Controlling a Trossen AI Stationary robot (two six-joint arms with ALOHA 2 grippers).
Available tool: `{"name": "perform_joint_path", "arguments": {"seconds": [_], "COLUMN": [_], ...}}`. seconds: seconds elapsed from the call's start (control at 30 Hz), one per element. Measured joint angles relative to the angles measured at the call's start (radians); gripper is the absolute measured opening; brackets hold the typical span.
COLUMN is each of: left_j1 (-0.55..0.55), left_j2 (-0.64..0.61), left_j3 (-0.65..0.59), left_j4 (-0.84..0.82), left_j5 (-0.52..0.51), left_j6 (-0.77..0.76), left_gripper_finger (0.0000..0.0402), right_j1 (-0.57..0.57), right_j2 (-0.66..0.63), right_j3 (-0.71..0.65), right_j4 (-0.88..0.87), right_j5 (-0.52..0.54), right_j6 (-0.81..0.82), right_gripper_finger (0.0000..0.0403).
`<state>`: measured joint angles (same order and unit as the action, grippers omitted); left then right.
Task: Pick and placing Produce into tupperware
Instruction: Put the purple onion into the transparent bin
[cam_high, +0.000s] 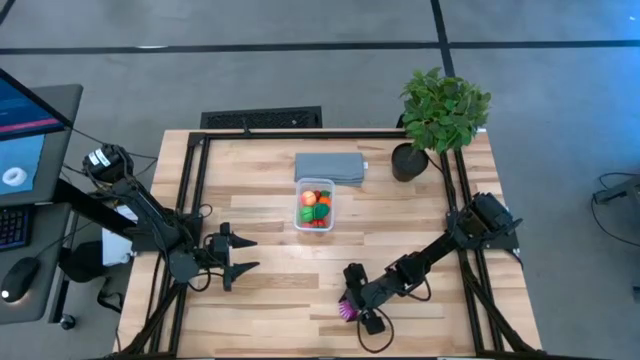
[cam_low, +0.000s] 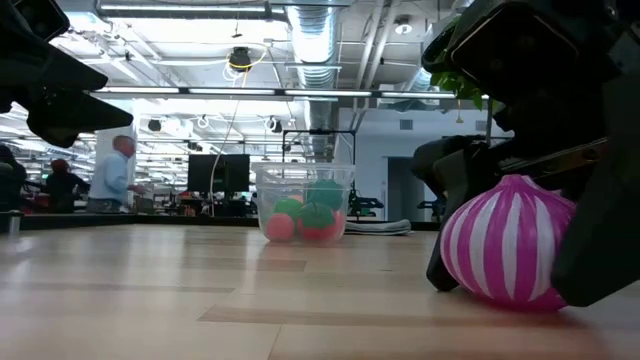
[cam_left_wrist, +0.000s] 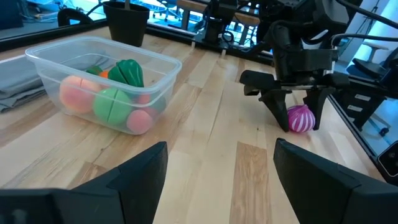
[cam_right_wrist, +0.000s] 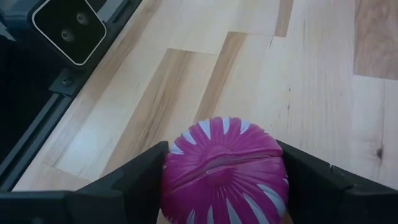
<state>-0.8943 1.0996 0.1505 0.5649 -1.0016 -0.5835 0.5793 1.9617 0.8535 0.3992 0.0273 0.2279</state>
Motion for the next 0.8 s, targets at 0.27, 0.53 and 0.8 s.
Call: {"name": "perform_joint_path", "arguments": {"seconds": [0.27, 0.53, 0.8], "left_j1": [0.0, 0.0, 0.0], "left_j2": [0.0, 0.0, 0.0], "left_j3": [0.0, 0.0, 0.0], "left_j4": [0.0, 0.001, -0.002], "left_j5": [0.0, 0.0, 0.0], "left_j6": [0.0, 0.0, -0.005], "left_gripper_finger": [0.0281, 0.0281, 0.0281], "right_j1": [0.0, -0.004, -0.022], "right_j2": [0.0, -0.012, -0.061], "right_j3": [0.0, -0.001, -0.003], "right_j4": [-0.001, -0.014, -0.053], "right_j5": [0.0, -0.002, -0.005], "right_j6": [-0.001, -0.018, -0.034], "right_gripper_finger": [0.0292, 0.0291, 0.0291]}}
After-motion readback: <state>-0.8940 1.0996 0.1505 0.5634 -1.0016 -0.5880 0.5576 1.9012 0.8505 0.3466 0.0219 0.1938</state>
